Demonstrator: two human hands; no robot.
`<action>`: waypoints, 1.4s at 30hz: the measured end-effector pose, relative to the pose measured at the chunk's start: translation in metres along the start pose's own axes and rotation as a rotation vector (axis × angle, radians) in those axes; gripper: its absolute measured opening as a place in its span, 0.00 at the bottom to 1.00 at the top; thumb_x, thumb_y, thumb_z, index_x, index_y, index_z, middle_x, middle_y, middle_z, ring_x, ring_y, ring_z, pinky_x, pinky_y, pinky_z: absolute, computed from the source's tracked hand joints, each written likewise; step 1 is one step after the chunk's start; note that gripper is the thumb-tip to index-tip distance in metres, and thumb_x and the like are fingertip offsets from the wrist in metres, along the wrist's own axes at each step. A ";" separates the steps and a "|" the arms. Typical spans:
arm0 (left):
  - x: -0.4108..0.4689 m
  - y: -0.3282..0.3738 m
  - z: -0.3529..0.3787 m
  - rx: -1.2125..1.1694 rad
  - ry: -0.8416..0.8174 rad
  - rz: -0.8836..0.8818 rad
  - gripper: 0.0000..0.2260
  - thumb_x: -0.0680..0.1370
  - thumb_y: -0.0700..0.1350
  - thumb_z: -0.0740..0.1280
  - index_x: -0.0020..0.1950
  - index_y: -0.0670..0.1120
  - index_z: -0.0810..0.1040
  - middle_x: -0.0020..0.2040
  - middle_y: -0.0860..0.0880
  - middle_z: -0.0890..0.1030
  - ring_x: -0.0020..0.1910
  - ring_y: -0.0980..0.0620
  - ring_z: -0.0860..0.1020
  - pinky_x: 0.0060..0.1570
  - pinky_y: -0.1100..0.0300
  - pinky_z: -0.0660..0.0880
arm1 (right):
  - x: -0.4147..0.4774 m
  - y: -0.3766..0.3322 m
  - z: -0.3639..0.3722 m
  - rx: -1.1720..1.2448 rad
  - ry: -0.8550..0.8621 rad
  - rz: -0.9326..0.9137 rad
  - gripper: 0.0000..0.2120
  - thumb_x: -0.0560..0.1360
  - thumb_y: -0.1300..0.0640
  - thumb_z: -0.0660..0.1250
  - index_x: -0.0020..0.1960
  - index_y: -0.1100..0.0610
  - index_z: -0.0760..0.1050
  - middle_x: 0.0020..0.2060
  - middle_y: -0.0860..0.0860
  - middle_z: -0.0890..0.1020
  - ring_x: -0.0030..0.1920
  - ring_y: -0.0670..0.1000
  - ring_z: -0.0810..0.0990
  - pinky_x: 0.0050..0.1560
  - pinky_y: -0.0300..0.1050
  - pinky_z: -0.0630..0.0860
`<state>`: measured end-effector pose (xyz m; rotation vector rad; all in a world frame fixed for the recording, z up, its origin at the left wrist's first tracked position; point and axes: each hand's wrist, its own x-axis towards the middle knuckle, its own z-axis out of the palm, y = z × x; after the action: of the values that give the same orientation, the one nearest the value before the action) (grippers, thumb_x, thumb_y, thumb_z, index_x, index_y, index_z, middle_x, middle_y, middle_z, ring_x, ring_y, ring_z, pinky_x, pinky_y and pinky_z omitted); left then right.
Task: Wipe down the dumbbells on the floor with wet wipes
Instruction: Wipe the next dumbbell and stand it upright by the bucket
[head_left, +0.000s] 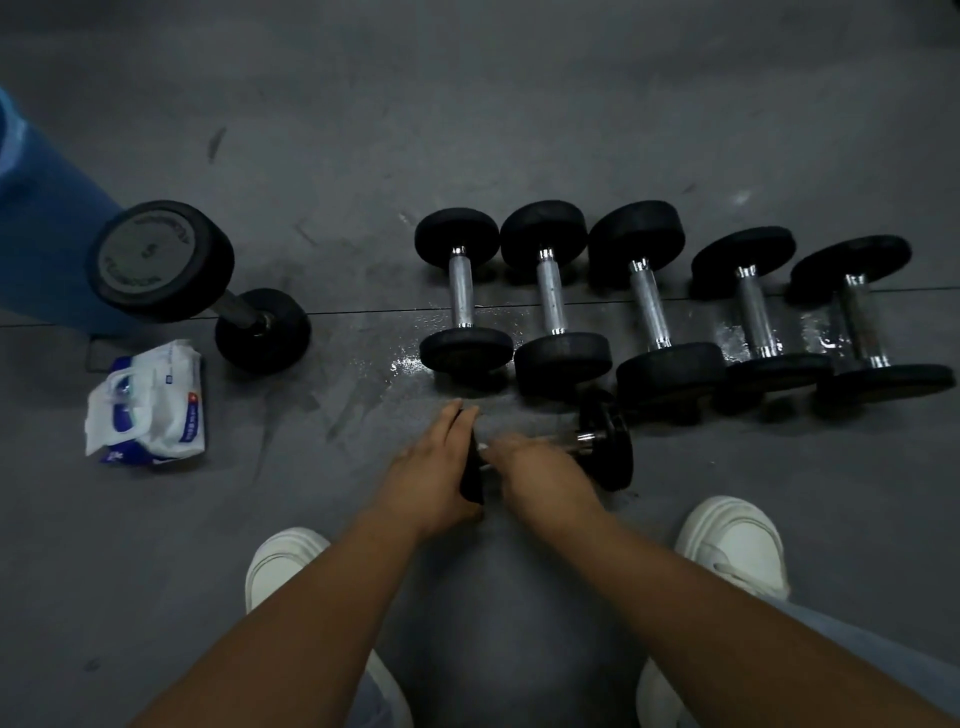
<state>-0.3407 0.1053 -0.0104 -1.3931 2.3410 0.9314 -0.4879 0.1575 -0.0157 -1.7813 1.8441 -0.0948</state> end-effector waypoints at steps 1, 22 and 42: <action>0.001 -0.001 0.001 -0.012 -0.001 0.002 0.54 0.67 0.52 0.77 0.80 0.52 0.42 0.80 0.55 0.41 0.73 0.44 0.66 0.65 0.50 0.70 | 0.004 0.006 -0.005 0.010 -0.010 0.043 0.13 0.79 0.56 0.57 0.60 0.51 0.75 0.56 0.52 0.80 0.57 0.55 0.79 0.52 0.47 0.75; 0.017 -0.007 -0.007 -0.664 -0.046 -0.191 0.49 0.62 0.41 0.75 0.77 0.58 0.55 0.60 0.47 0.78 0.54 0.47 0.79 0.57 0.55 0.78 | 0.009 0.018 -0.012 -0.004 0.066 0.246 0.14 0.78 0.60 0.57 0.63 0.52 0.71 0.59 0.52 0.73 0.60 0.55 0.75 0.52 0.48 0.74; 0.008 0.027 0.005 0.096 -0.011 -0.080 0.46 0.71 0.41 0.74 0.80 0.46 0.47 0.80 0.44 0.44 0.61 0.40 0.77 0.56 0.53 0.74 | -0.019 0.004 0.022 -0.115 0.070 0.187 0.25 0.78 0.63 0.51 0.75 0.57 0.59 0.69 0.53 0.67 0.72 0.55 0.62 0.63 0.46 0.72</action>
<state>-0.3682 0.1117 -0.0081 -1.4279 2.2722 0.7922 -0.4828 0.1828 -0.0297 -1.6896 2.0952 0.0204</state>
